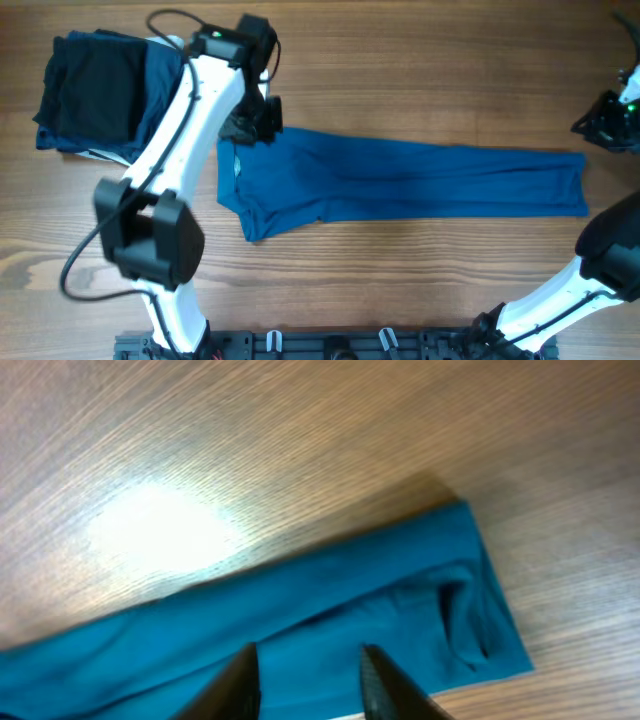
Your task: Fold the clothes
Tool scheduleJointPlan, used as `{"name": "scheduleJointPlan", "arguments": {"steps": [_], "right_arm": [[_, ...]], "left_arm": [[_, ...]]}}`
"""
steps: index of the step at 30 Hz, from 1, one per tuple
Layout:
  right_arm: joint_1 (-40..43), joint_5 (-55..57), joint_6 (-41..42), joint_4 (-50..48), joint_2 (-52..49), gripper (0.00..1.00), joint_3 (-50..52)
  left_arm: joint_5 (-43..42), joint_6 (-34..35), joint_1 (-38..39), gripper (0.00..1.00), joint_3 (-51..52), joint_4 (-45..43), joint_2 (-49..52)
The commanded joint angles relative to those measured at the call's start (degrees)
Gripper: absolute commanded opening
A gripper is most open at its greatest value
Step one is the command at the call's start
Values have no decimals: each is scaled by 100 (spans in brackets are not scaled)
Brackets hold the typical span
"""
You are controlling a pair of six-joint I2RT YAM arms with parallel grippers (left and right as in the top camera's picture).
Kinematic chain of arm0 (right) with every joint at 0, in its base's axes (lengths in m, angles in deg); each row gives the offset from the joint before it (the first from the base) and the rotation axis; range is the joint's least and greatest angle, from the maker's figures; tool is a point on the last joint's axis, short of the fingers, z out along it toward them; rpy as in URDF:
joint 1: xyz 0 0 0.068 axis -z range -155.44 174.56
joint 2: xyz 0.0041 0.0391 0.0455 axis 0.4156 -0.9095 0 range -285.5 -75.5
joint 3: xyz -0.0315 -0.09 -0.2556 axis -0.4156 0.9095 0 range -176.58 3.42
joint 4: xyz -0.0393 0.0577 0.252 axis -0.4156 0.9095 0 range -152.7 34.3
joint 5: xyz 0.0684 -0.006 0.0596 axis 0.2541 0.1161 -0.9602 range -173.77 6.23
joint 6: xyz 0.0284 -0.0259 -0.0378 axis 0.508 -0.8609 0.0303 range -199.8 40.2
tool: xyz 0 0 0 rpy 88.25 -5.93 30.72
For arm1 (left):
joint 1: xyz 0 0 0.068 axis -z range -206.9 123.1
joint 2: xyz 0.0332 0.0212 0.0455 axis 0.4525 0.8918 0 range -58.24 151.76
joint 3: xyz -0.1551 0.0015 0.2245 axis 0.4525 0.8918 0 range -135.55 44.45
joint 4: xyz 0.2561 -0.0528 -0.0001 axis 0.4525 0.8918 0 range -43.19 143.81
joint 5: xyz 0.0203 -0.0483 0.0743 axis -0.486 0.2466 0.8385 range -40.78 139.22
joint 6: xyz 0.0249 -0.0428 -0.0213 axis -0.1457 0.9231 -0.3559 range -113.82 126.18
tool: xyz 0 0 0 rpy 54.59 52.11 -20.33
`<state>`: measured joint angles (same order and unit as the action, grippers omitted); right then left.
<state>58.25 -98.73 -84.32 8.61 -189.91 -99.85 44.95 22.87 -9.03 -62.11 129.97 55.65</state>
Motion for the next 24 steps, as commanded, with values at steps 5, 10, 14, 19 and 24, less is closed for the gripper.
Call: {"name": "scheduleJointPlan", "arguments": {"steps": [5,10,14,19,24], "right_arm": [[-278,752,2,-1300,22,14,1497],[-278,778,103,-1628,-61,12,1980],[-278,1200,363,-1963,-61,11,2247],[-275,1381,459,-3397,-61,11,2990],[-273,1222,468,-4299,-61,20,3064]], "left_arm": [[-146,50,-35,8,535,-887,227],[-197,50,-35,7,1001,-1325,468],[-236,50,-35,8,1432,-1904,562],[-234,48,-35,7,1751,-2461,807],[-210,7,-35,6,2041,-3257,883]]}}
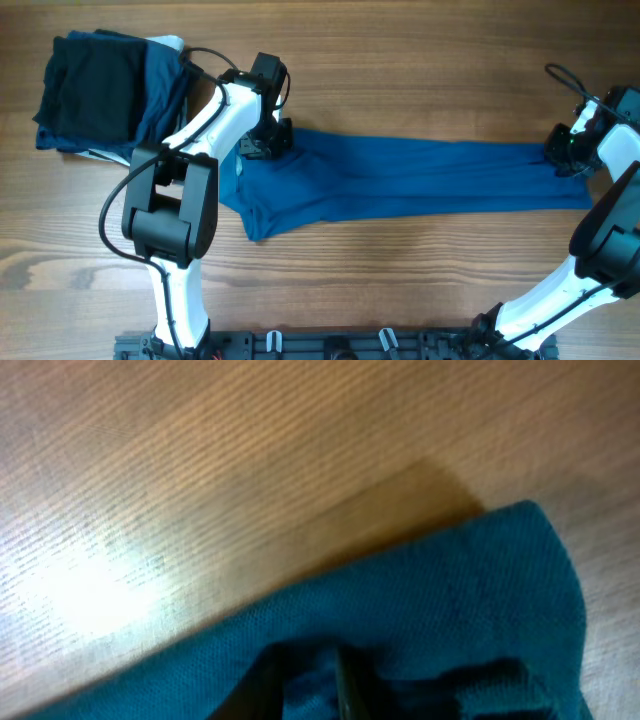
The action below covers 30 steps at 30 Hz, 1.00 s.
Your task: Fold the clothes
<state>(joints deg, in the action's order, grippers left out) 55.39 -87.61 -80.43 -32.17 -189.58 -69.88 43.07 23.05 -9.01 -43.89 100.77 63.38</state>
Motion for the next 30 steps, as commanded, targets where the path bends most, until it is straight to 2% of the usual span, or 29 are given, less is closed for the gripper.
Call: {"name": "scheduleJointPlan", "arguments": {"steps": [1,4,6,9,14,16,19,20,22,24,25,27,30], "right_arm": [[13,44,76,-321,-94,21,68],[13,-168,66,-634,-94,24,68],[9,-529,68,-966,-94,29,68],[9,-520,66,-1325,-94,29,68],[-22,-846,-122,-1818,-164,32,59],[-92,-1325,-236,-1504,-153,34,-354],[-345,-1910,-636,-197,-140,40,-1488],[-501,-1856,-866,476,-131,43,-1906],[-758,-1368,-555,1694,-131,43,-2223],[-876,-1377,-35,2352,-173,23,-1974],[-994,-1384,-33,2409,-179,16,-1598],[-1248,-1373,-31,2039,-181,9,-833],[-1432,-1222,28,1491,-186,9,-76]], "left_arm": [[-22,-11,-37,6,323,-544,109],[52,-17,-42,7,660,-1270,109],[251,-479,-44,7,706,-1971,118],[605,-619,-101,8,706,-2771,118],[603,-619,-507,8,706,-3318,144],[601,-619,-739,7,651,-3512,149],[601,-621,-850,6,-101,-3117,131],[599,-616,-848,6,-590,-2796,98],[308,-426,-785,6,-1652,-1786,66],[-70,-26,-678,5,-2068,-848,63],[-332,120,-599,4,-2055,-398,79],[-625,164,-361,4,-1864,44,267],[-645,144,35,4,-1690,374,643]]}}
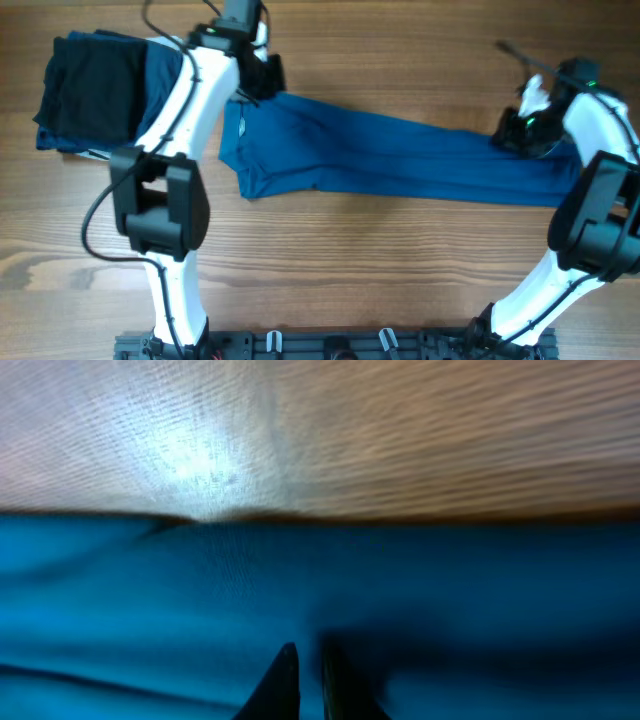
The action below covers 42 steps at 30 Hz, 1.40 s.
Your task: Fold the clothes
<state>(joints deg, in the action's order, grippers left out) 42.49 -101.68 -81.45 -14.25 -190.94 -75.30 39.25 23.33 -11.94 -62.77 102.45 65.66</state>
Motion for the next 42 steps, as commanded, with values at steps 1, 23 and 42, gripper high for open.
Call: {"name": "scheduleJointPlan", "arguments": {"steps": [1,23,42], "right_arm": [[-149,382,210,-525,-50,8,704],[-219,9,-492,-1965,938,29,240],[-3228,-352,-3943,-1661,-13,24,227]], "left_arm": [[-262,116,448,4,238,321,568],[597,-605,286,4,-1572,581,761],[-1115,-197,138,5,-1180,772,1106]]}}
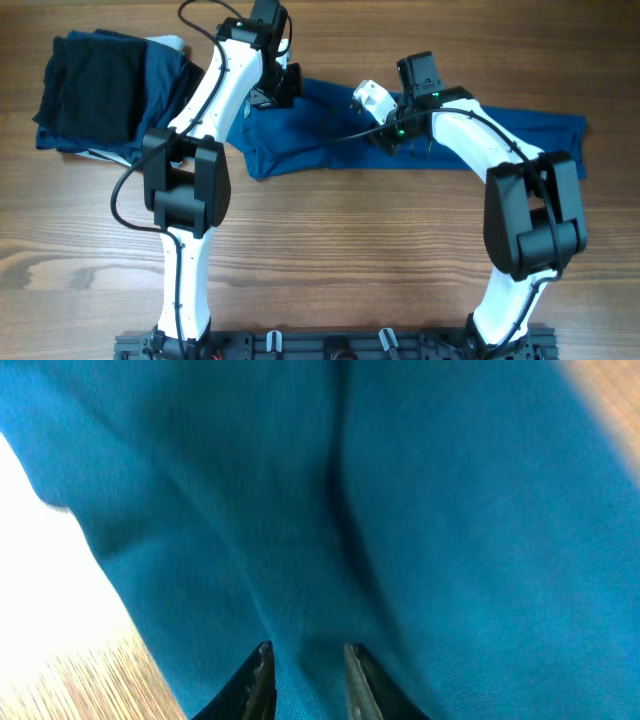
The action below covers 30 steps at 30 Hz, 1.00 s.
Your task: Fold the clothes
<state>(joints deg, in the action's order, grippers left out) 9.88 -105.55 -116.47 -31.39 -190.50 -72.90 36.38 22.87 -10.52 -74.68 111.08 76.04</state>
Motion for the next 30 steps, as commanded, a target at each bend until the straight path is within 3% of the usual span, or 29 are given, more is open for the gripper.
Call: {"name": "scheduleJointPlan", "arguments": {"steps": [1,5,13,20,24,26,30], "right_arm": [[72,11,-658,125,-57,24,-13],[302,-625,-988,240,-90,27,-13],[459,-684,-1014,17,-186,26,-11],[459,-791,-1137,-208,-192,27,-11],[459,-793,-1134,-282,-468,46,-11],[459,-887,-1121,-282,-614,45,-11],[459,-957,-1119,-83,-586,33,-20]], "left_arm": [[-1338,-483,-7,5,11,-195,68],[-1565,-601,-7,5,11,-389,149],[-1561,-577,-11,6,11,-686,872],[-1499,-577,-11,6,11,-691,898],[-1497,-577,-11,6,11,-686,898],[-1497,-579,-11,6,11,-686,898],[-1453,-579,-11,6,11,-684,898]]}}
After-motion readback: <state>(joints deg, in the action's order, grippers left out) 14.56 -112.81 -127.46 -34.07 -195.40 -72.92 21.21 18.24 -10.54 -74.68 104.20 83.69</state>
